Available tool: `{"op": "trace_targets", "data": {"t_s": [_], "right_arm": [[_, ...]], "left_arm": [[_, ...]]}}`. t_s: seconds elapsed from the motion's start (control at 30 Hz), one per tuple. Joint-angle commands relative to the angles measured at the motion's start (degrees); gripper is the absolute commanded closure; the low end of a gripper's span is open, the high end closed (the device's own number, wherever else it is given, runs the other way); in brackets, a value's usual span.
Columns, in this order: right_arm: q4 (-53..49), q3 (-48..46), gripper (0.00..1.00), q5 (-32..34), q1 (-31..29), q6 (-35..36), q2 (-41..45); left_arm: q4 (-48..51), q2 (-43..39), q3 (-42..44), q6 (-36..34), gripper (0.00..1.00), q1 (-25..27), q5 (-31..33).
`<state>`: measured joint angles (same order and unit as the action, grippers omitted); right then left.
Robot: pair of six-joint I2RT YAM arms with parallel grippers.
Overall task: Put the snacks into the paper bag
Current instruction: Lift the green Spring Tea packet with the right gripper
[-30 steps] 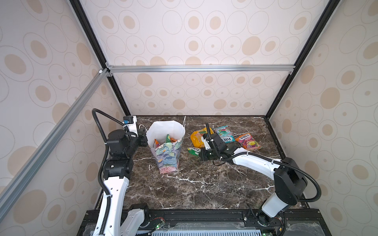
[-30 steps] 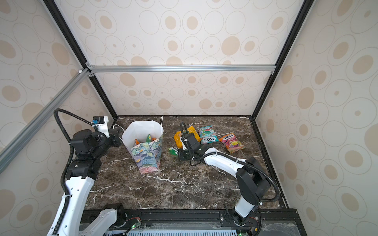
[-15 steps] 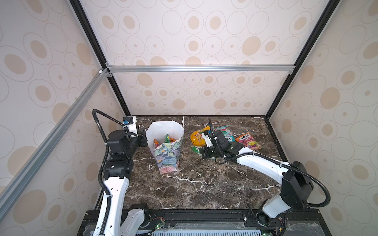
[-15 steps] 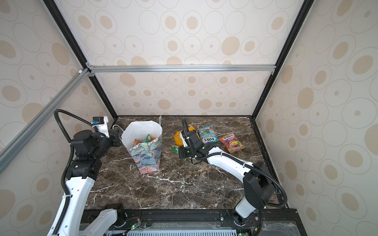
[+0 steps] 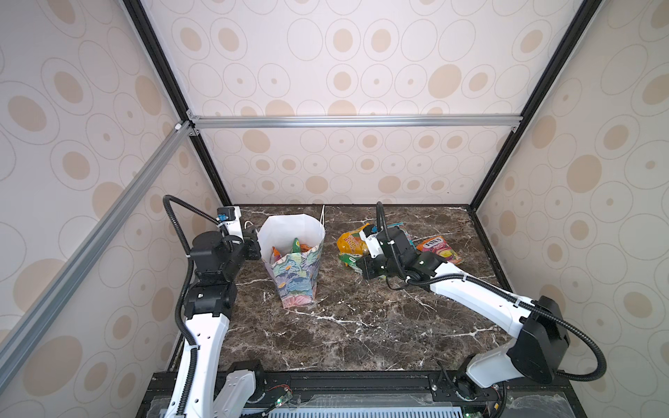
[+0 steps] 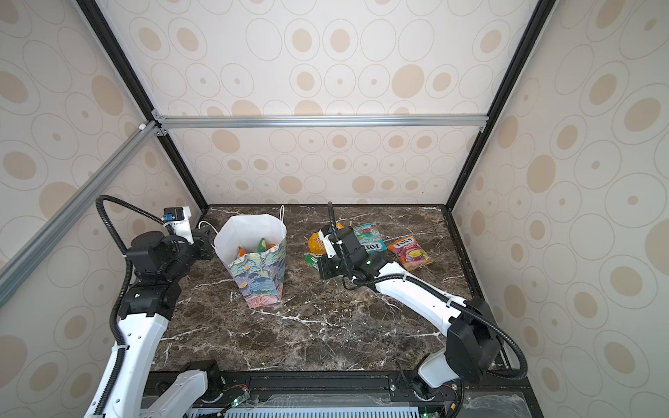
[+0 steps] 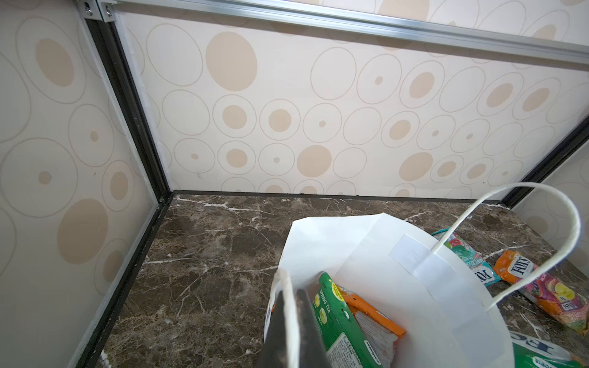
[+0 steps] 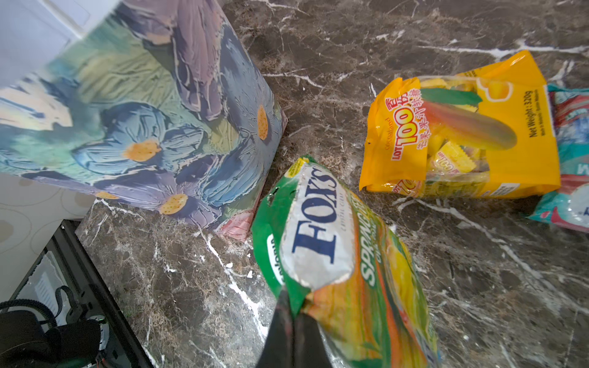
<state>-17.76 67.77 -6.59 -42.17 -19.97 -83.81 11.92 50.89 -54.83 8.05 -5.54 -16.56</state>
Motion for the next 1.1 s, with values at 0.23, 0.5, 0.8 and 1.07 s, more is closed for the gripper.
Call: {"op": "trace_targets", "data": {"t_s": [0.23, 0.5, 0.8, 1.07], "right_arm": [[-2.46, 5.41, 1.0, 5.44, -0.07, 4.17, 3.76], [-5.75, 9.83, 1.0, 6.75, 0.03, 5.13, 3.38], [-10.74, 18.16, 1.0, 8.44, 0.54, 8.65, 3.84], [-13.23, 26.37, 1.0, 9.68, 0.51, 11.99, 1.89]], "left_arm": [[-1.37, -0.54, 0.18, -0.86, 1.0, -0.5, -1.09], [-1.59, -0.26, 0.34, -0.55, 1.0, -0.46, -0.98], [-1.72, -0.57, 0.59, -0.41, 1.0, -0.48, -0.13], [-1.68, -0.66, 0.66, -0.54, 1.0, -0.46, -0.11]]}}
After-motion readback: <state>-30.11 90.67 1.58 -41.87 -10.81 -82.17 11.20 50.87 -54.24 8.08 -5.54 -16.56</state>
